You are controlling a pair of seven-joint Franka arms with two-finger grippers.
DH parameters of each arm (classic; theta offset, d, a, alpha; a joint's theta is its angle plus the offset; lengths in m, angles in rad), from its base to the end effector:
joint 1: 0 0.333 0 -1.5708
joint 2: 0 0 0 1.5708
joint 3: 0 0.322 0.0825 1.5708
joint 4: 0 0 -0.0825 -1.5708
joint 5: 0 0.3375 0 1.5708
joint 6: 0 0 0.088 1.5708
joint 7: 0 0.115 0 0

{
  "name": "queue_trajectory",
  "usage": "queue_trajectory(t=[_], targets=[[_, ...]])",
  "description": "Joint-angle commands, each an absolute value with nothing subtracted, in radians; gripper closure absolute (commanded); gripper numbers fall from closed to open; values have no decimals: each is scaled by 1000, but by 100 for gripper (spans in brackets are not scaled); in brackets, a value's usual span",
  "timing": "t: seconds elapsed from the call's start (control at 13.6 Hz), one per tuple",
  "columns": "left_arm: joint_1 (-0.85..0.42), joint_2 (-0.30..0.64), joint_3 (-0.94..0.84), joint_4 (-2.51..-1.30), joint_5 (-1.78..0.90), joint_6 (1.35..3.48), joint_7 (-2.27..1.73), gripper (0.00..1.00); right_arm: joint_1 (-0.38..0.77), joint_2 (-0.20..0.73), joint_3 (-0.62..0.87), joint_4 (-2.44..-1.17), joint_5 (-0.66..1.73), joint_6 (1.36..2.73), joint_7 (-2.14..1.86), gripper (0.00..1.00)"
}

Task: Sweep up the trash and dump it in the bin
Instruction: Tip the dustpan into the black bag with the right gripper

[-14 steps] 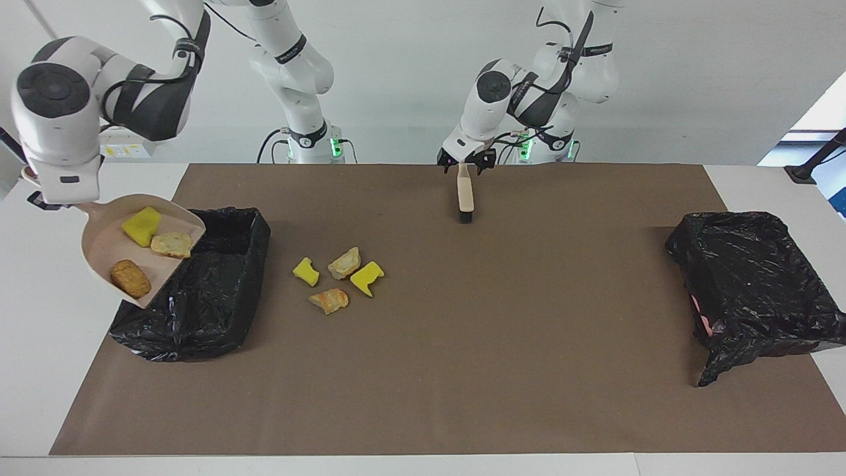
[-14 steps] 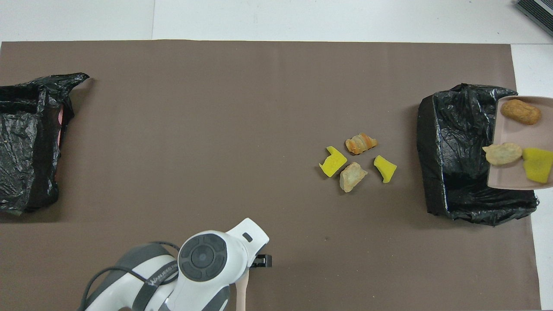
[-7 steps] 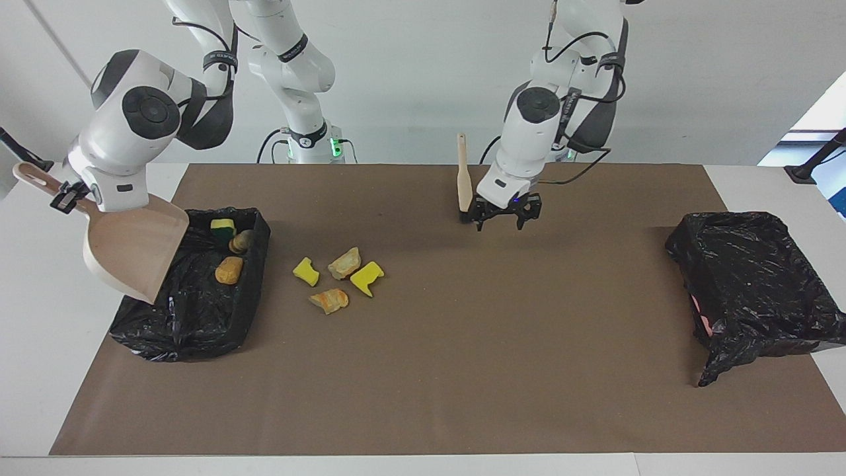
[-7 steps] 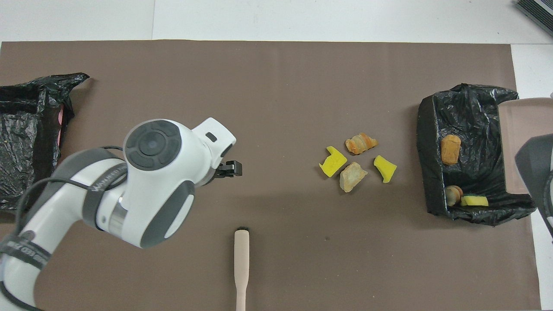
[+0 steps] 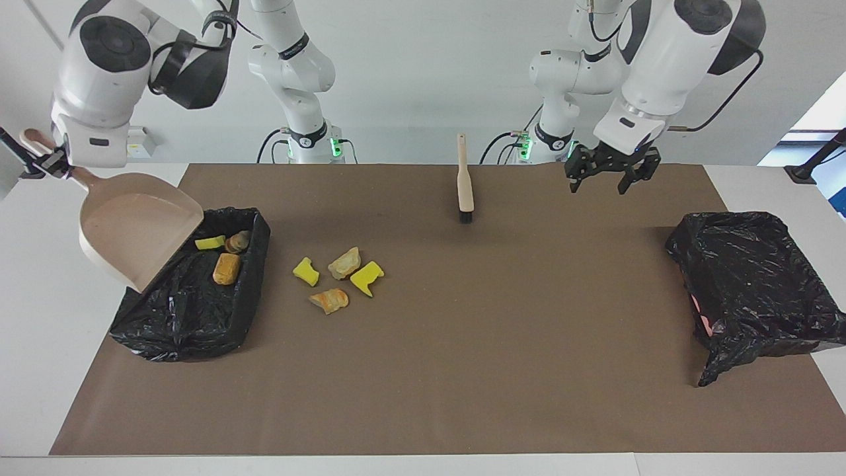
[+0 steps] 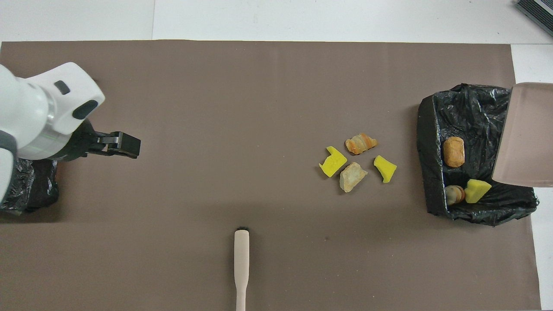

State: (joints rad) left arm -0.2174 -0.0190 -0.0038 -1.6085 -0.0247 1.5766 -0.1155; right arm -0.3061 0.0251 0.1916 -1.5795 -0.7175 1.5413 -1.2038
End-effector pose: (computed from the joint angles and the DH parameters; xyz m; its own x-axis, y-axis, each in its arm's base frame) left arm 0.4890 -0.1129 0.6166 0.9943 -0.1054 -0.0157 -0.1050 -0.9942 0.0230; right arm 0.4997 -0.1367 0.6324 0.4155 0.6562 -0.6300 0.9004 -0.3948 0.1826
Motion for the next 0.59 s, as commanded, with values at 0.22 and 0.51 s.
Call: queue_trajectory(t=[0.22,0.51], targets=[[-89,-20,-2,-1493,18,1471,-10,0,-296,-38,201,-1566,-358,1411,-701,100],[-71,-25,9,-1476,12,1450,69,0,-152,-38,213,-1572,-217,1367,-321,100]])
